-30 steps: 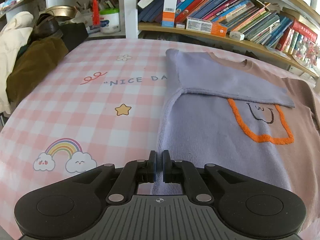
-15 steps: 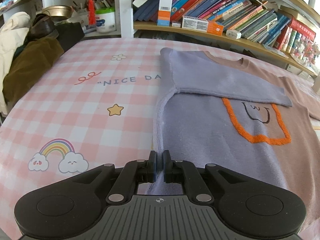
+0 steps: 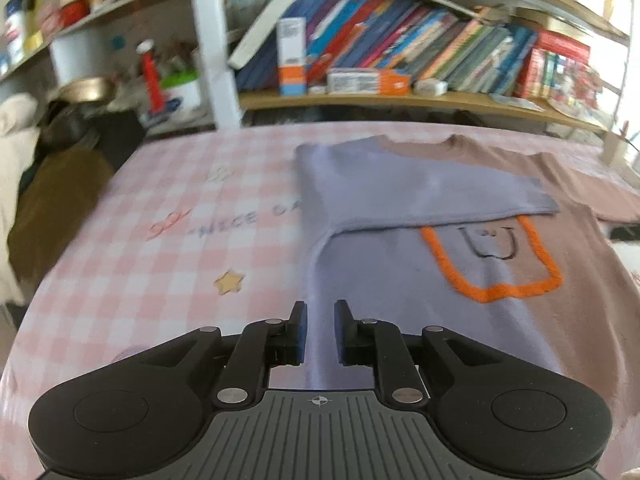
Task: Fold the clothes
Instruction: 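Lift the lavender sleeve with the left gripper and unfold it outward from the body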
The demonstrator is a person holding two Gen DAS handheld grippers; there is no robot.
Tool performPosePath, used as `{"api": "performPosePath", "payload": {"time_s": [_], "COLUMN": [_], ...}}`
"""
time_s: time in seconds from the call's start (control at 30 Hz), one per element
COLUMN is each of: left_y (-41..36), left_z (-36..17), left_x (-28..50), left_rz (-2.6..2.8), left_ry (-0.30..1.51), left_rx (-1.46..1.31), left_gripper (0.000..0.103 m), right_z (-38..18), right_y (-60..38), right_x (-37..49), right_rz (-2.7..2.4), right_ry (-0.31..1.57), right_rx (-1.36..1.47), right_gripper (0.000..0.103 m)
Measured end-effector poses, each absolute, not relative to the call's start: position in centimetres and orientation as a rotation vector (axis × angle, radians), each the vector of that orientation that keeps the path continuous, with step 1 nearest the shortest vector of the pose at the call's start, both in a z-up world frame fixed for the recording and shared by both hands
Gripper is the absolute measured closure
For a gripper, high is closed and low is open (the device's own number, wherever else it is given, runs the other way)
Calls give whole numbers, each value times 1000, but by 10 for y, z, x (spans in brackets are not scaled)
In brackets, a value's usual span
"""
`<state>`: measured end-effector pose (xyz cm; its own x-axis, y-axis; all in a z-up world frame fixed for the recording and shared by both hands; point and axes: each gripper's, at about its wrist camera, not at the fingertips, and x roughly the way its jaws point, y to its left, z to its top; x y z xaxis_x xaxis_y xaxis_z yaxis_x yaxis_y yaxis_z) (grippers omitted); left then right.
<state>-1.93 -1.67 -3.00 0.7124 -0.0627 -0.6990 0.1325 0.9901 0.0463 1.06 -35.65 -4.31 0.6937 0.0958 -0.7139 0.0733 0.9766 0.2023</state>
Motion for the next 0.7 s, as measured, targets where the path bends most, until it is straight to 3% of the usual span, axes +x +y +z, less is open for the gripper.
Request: {"api": "performPosePath", "payload": {"time_s": [0.17, 0.37, 0.5, 0.7], "left_y": [-38, -88, -140, -220], "left_z": [-24, -22, -25, -41], "left_x": [-20, 1, 18, 44], "left_rz": [-169, -296, -406, -518], "left_ry": [721, 710, 691, 642], "left_rx": [143, 229, 315, 459], "left_gripper": [87, 86, 71, 70], "right_z": [-45, -43, -49, -59], "right_y": [-341, -324, -322, -331], "right_x": [41, 0, -40, -81], "right_rz": [42, 73, 65, 69], "right_ry": [861, 853, 850, 858], "right_rx": [287, 172, 78, 57], "right_gripper": [60, 60, 60, 61]}}
